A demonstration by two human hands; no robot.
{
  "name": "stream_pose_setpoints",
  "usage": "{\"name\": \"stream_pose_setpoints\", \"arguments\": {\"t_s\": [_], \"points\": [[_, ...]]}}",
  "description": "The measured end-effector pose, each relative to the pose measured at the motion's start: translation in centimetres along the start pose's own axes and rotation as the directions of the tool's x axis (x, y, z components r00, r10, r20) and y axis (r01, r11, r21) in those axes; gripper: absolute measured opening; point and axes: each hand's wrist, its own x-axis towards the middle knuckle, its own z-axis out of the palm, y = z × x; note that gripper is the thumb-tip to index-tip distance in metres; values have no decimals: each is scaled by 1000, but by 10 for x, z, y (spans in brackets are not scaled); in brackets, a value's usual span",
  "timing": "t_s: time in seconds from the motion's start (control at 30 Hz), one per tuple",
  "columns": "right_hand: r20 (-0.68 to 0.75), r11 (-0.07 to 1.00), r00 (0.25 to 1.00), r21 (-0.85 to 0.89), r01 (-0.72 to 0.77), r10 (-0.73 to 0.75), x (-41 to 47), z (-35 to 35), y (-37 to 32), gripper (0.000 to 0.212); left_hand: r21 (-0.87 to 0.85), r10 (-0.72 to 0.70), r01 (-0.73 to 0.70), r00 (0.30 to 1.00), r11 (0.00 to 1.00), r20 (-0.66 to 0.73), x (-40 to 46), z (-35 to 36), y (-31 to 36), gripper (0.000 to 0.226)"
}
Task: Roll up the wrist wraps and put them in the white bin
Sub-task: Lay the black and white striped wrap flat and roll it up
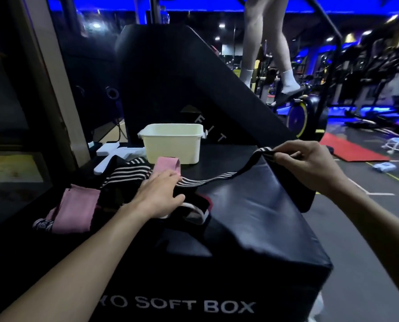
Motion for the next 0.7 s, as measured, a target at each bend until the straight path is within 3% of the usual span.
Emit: {"name": "stream_pose_setpoints", "arguments": {"t_s": [0.07,0.17,0.33,0.43,0.5,0.6,0.7], "points": [[-2,1000,1000,-21,1,-1,-13,-7,2,12,-2,45,-45,999,999,21,-6,5,11,51],[36,999,999,35,-35,34,-29,-11,3,7,-152,79,-78,997,985,6,-17,11,30,61],[353,984,929,90,-152,111,-54,5,-8,14,-452,5,46,994,891,112,-23,38,51,86],[482,970,859,64,-233,174,-72,22,-14,19,-443,-66,136,983,886,171,-21,44,52,79],[538,962,819,55,-267,196,-81,29,-16,25,-469,-107,160,985,868,139,-21,42,53,66],[563,961,800,36,-273,206,-91,37,-17,32,-572,-107,129,992,810,72,-9,36,53,55],[506,966,835,16,-260,216,-94,47,-13,35,-619,-29,40,999,784,28,21,34,54,62]]}}
